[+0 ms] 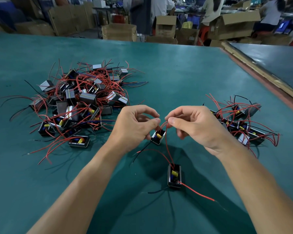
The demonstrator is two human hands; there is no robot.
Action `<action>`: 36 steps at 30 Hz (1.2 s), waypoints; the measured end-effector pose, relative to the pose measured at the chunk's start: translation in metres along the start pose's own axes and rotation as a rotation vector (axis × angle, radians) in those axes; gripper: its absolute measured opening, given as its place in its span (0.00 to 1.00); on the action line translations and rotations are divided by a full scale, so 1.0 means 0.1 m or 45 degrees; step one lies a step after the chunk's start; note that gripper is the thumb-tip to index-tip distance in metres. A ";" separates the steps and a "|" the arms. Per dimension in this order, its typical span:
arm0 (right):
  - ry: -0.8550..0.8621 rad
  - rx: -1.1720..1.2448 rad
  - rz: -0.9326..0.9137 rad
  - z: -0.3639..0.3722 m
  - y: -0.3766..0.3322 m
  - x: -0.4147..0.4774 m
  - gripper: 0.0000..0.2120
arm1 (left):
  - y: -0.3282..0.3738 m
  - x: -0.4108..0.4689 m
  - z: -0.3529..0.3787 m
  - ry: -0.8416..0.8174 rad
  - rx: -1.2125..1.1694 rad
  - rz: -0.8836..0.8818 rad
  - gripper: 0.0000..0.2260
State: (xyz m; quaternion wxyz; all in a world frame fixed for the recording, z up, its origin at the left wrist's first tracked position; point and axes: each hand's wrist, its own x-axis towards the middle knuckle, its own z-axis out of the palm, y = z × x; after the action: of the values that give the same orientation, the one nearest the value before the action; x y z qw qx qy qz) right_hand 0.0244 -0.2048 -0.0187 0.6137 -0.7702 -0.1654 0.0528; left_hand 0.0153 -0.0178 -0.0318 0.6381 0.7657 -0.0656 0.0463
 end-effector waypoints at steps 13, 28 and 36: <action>0.017 0.039 -0.012 0.00 0.03 0.00 0.08 | 0.02 -0.01 0.02 -0.003 -0.083 0.032 0.07; 0.080 -0.127 -0.137 0.02 0.05 0.01 0.09 | 0.04 -0.03 -0.01 -0.100 -0.170 -0.031 0.03; 0.146 -0.130 -0.138 0.00 0.03 0.01 0.12 | 0.06 -0.03 -0.03 -0.107 -0.154 -0.074 0.05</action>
State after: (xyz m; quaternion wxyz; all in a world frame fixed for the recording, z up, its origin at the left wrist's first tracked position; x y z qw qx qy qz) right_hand 0.0258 -0.2050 -0.0218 0.5842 -0.7921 -0.1739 -0.0334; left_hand 0.0114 -0.0161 -0.0260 0.6809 0.7287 -0.0728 -0.0086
